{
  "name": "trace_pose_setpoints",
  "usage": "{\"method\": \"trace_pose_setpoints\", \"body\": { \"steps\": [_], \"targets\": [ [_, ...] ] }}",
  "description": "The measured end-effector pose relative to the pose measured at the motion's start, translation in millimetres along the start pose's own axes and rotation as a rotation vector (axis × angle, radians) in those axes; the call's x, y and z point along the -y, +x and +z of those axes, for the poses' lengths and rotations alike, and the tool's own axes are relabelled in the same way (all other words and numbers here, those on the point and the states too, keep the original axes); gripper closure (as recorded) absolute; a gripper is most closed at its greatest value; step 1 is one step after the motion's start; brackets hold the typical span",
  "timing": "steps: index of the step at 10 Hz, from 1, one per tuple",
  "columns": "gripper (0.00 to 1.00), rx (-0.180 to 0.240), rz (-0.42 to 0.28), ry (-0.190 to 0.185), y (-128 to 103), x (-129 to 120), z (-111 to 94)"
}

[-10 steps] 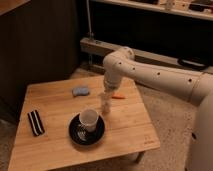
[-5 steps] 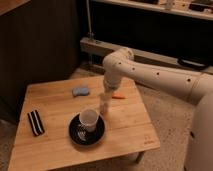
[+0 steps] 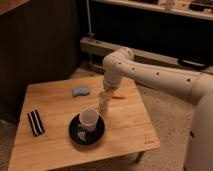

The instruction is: Stand the bottle upright

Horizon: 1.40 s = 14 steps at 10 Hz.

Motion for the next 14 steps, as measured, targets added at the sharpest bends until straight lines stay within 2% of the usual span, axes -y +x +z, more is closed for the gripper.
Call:
{"method": "trace_pose_setpoints", "body": {
  "steps": [1, 14],
  "targets": [
    [0.20, 0.001, 0.000, -0.001, -0.4, -0.6, 0.3],
    [0.20, 0.009, 0.005, -0.001, -0.6, -2.4, 0.7]
  ]
}}
